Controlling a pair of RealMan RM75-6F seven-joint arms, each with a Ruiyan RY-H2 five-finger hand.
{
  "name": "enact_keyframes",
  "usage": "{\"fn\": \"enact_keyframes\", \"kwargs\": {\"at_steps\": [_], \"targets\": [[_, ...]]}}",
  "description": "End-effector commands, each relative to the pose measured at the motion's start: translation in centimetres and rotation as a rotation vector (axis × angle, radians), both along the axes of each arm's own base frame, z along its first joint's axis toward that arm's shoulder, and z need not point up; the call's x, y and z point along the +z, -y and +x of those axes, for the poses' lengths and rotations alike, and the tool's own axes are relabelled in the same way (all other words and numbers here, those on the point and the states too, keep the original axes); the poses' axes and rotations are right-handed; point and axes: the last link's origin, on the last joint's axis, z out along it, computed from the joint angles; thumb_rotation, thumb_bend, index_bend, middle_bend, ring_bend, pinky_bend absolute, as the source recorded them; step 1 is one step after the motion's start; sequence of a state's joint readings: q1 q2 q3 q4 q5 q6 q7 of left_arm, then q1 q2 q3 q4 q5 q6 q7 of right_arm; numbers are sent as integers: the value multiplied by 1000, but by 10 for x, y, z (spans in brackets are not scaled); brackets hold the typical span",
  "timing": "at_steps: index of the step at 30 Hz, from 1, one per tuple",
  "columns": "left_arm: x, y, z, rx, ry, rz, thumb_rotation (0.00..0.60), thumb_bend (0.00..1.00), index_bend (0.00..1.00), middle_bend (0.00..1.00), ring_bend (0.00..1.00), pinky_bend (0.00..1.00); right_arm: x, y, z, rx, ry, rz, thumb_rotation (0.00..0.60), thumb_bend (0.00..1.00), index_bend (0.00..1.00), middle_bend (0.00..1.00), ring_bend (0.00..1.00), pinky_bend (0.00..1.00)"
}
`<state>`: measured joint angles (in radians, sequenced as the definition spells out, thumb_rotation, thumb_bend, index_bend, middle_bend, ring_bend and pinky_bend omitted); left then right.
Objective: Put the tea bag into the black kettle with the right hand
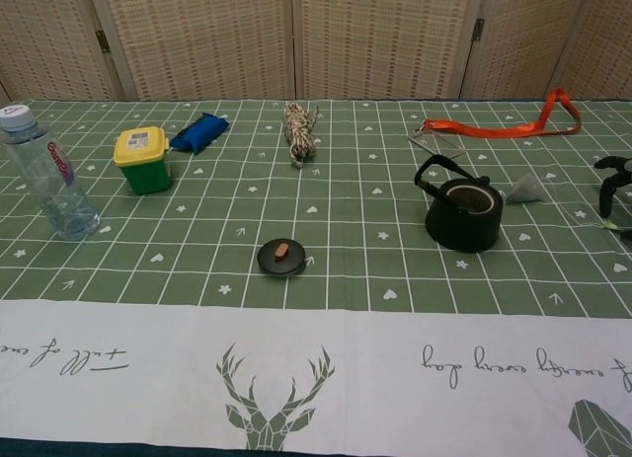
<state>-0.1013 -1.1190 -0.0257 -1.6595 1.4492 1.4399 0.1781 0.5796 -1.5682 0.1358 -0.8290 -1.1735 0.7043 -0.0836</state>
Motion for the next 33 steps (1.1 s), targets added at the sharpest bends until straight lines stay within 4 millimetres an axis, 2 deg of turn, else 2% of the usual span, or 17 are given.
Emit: {"fn": "enact_keyframes", "kwargs": {"at_steps": [1, 33], "targets": [[0, 0, 0, 2, 3, -2, 600, 267, 0, 78, 44, 34, -1, 1, 1, 2, 4, 0, 600, 373, 392, 0, 0, 0], [0, 1, -1, 4, 0, -3, 600, 267, 0, 78, 43, 34, -4, -1, -3, -2, -15, -4, 600, 372, 542, 0, 0, 0]]}}
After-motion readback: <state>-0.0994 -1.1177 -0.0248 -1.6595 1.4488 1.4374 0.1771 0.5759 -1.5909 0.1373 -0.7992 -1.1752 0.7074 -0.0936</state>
